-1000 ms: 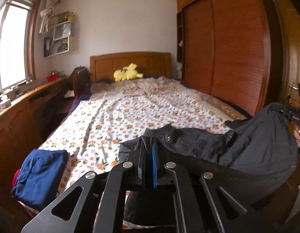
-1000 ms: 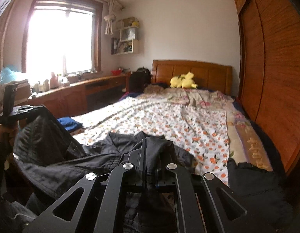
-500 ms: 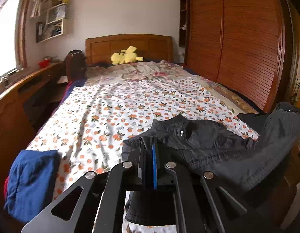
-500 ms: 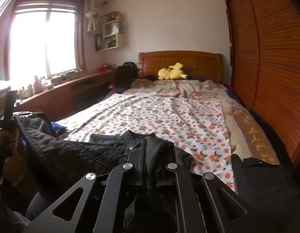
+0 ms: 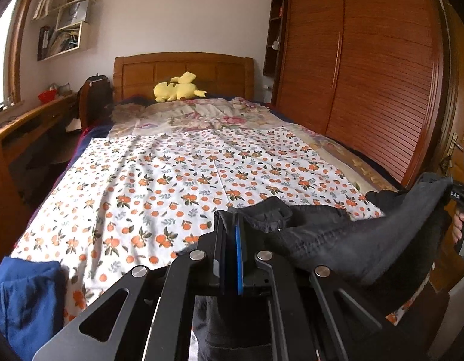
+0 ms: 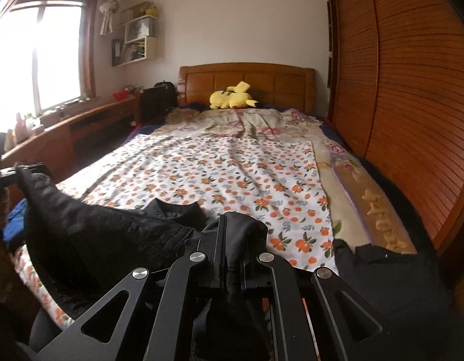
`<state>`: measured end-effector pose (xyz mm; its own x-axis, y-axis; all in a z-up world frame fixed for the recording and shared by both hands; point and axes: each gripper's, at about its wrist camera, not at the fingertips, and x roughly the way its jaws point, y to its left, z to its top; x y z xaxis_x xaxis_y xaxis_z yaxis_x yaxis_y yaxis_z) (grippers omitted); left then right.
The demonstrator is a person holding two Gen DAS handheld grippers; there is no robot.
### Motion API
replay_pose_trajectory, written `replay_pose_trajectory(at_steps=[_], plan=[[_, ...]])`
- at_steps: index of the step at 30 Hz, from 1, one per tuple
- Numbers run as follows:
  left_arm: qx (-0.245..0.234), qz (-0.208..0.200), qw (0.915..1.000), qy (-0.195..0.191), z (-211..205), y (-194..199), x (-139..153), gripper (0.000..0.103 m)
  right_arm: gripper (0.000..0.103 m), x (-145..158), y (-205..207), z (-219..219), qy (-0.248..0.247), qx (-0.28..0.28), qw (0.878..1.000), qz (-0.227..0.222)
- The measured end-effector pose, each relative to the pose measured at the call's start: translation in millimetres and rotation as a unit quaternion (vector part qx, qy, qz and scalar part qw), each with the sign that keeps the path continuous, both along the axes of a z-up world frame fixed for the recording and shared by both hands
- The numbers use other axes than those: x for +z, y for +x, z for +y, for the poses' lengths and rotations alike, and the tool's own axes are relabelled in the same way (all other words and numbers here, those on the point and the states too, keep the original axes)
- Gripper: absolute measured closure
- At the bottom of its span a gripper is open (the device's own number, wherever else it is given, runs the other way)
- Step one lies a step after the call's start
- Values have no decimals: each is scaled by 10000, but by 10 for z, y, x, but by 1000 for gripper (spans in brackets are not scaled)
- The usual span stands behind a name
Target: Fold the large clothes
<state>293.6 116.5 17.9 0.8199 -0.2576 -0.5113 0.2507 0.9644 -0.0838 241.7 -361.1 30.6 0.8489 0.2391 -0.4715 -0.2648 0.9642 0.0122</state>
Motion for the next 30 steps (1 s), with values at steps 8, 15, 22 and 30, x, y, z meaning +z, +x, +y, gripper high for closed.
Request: replay_pose_trajectory(at_steps=[8,15,22,30], plan=[[322,161,9993,89,88,557,-131,97,98,-130,971,176,-210,-221,9994,166],[510,635,9964,238,167,955,-479,95,98,-423,1387,468,-832,-275,9951,457],[616,811,9927,652,155,947,-921,19,74,-744,1428,430,-589,-138,9934,974],[573,892,9934,437,208,620,-1123,15,20,-802,1338,521,-560,-319,9947,803]])
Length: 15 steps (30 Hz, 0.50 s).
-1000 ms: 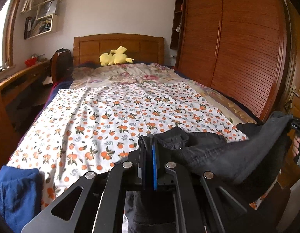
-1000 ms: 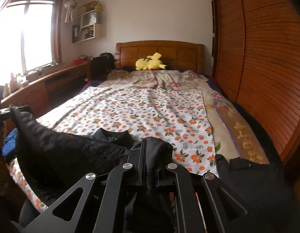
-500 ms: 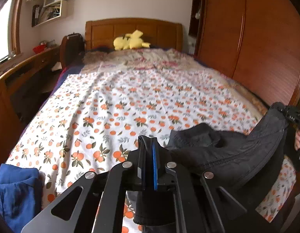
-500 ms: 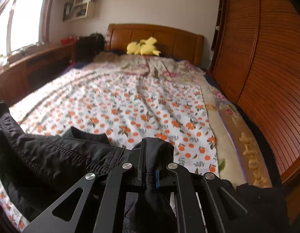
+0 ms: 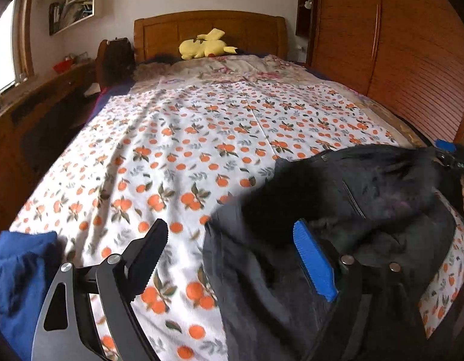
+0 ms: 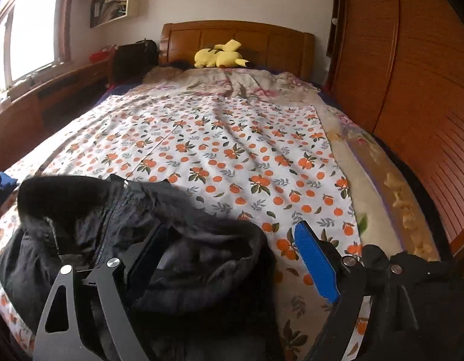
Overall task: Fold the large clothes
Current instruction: 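Release the hem and press the folded jacket flat with both tools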
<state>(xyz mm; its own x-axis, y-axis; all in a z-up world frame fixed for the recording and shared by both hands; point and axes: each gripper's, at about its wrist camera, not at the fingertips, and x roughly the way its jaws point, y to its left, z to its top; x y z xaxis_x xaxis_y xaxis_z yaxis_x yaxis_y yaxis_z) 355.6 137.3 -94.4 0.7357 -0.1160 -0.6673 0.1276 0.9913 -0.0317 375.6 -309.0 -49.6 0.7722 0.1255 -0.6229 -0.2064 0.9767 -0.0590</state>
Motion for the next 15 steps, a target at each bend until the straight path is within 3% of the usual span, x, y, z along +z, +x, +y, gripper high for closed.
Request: replay_pose_trajectory(at_steps=[8,15], plan=[[30,-40,9999,-121,-21,-389,-129,8,22,-25,-135,340,110,384,9992,84],[49,-112,9995,-276,-49,-576,-179,3,39,-284,-132,987,166,1063,9927,553]])
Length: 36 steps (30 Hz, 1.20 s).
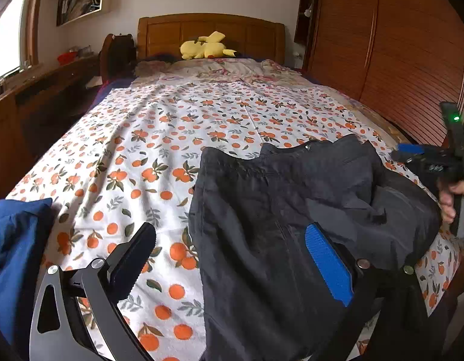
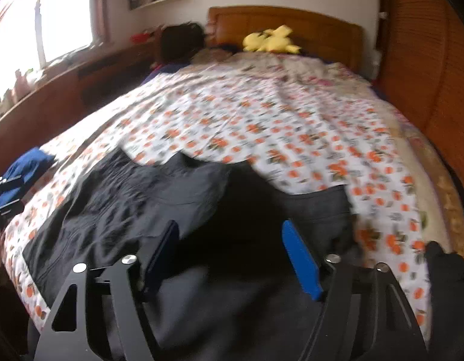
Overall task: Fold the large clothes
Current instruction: 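Release the hem and press the folded jacket flat with both tools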
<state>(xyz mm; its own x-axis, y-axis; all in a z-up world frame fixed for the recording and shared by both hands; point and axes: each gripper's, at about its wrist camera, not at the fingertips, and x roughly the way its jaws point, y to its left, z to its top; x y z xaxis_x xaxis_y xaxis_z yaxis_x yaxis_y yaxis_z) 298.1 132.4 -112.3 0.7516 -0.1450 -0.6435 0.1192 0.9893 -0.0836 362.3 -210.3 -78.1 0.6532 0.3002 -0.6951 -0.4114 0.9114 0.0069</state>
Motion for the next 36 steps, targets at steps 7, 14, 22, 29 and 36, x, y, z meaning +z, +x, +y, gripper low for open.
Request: replay_pose_trajectory(at_steps=[7,14,22,29,36], plan=[[-16,-19,10000,54,-65,-108,-17,3,52,-255,262,328,-162,-38,9992,368],[-37,31,9999,119,-86,-173,-46,3,98,-383,648,419,23,51,9973,729],[22,31,9998,181,-101,-220,-18,3,100,-407,1063,749,-392,73,9978,539],[13,42,9998,181,-153,-228,-11,3,53,-443,1024,685,-491,-15,9968,631],[-135,41,9998,125,-272,-212,-51,3,50,-37,889,92,-323,-8,9994,150]])
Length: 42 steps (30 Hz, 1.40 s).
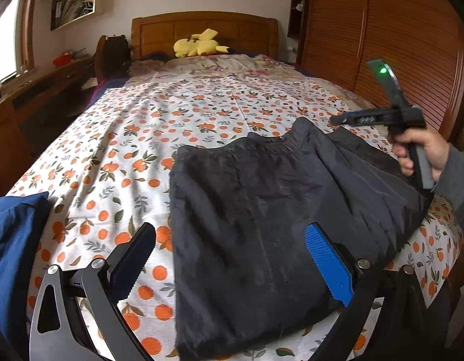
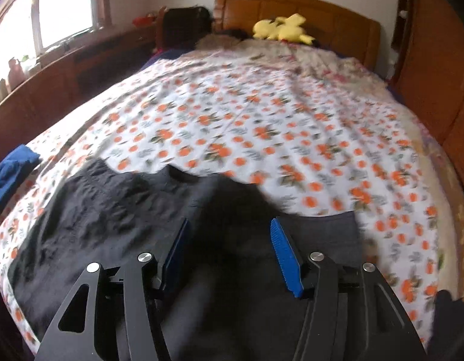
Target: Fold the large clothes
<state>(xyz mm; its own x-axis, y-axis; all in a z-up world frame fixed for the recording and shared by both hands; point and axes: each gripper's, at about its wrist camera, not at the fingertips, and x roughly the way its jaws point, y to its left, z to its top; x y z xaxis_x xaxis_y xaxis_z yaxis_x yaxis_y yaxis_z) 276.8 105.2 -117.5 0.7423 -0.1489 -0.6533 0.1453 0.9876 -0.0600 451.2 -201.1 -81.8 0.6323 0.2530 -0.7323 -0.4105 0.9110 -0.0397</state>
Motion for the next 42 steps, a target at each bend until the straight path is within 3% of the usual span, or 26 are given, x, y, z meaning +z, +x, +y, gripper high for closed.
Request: replay_pose_trajectory(at_steps=[4,9,15,17,19,21,25,27,30,32,34,42], plan=[[-79,26,10000,-50,-91,25,-45,3,50,-38,189,-473,-220,-530,9983,138],[-130,107,9998,-58,-185,56,-118,3,51,-394,467,-960,-307,-1108,9912,662],[-160,251,9996,24,-242,48,-225,3,51,-722,621,-1156,115,-1299,9842,1201],[-154,280,9995,50,-251,41,-250,3,56,-743,651,-1169,296,-1263,9836,1252],[-149,302,9994,58,-255,39,-268,3,81,-729,664,-1144,399,-1127,9850,1245],[-145,313,9994,71,-263,45,-280,3,99,-671,657,-1101,370,-959,9889,1076],[-137,318,9994,85,-280,75,-286,3,101,-354,543,-1205,561,-1179,9914,61],[-132,323,9994,86,-290,81,-292,3,101,-321,572,-1329,420,-1725,9841,-74],[-135,346,9993,83,-307,98,-309,3,101,-526,672,-1441,92,-2251,9738,303],[-142,352,9992,90,-317,97,-308,3,99,-600,659,-1441,93,-2214,9741,445],[-145,327,9993,91,-315,77,-293,3,87,-587,610,-1411,-64,-2189,9746,458],[-76,237,9997,26,-263,-6,-225,3,60,-127,-94,-1331,67,-1366,9906,84]])
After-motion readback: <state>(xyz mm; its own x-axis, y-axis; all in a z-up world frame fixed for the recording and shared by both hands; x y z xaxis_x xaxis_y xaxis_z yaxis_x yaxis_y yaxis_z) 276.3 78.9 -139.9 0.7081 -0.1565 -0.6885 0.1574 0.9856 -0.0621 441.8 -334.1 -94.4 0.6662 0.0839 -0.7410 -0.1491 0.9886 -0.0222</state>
